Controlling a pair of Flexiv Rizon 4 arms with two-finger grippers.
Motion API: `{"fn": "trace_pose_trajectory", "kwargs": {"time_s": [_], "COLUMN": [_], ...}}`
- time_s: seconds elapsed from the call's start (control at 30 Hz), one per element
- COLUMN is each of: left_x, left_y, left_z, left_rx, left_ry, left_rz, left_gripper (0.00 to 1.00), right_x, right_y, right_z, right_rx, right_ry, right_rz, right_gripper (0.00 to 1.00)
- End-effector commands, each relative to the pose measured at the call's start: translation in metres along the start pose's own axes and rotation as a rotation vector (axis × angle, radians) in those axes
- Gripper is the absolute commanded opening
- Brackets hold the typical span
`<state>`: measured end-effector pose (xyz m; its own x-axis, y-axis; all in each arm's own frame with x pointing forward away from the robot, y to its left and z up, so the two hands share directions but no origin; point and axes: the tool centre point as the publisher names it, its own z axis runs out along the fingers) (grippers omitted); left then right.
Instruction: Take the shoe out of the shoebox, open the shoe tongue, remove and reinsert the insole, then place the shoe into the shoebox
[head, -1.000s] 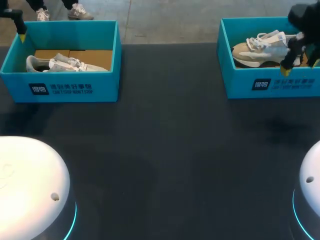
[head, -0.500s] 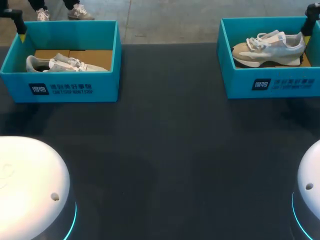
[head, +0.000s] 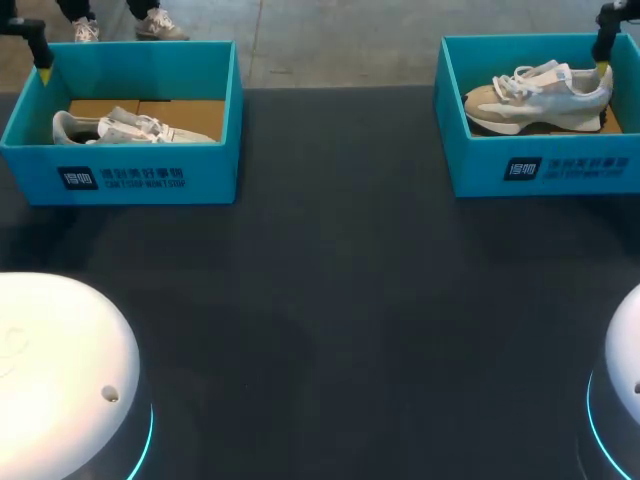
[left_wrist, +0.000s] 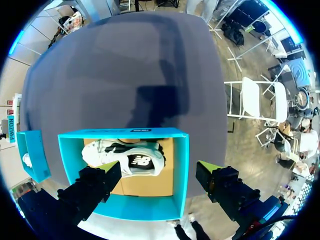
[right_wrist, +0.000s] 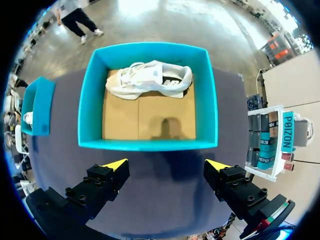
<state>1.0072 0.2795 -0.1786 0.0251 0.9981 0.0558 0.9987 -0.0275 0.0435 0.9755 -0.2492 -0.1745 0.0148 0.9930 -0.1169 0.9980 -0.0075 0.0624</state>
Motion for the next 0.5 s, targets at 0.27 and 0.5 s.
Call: {"fn": "trace_pose_trajectory", "kwargs": {"time_s": [0.27, 0.5], "left_x": [0.0, 0.0], "left_y": [-0.001, -0.001], "left_z": [0.0, 0.0], "left_rx": [-0.002, -0.002], "left_ry": [0.001, 0.001], "left_rz": [0.0, 0.0], "left_gripper": [1.0, 1.0], "right_x": [0.005, -0.007], "right_y": [0.04, 0.057], "right_z": [0.025, 0.041], "right_rx": [0.02, 0.024], "right_ry": [0.02, 0.033], "right_rz": [-0.028, -0.062], "right_gripper": [1.0, 1.0]}}
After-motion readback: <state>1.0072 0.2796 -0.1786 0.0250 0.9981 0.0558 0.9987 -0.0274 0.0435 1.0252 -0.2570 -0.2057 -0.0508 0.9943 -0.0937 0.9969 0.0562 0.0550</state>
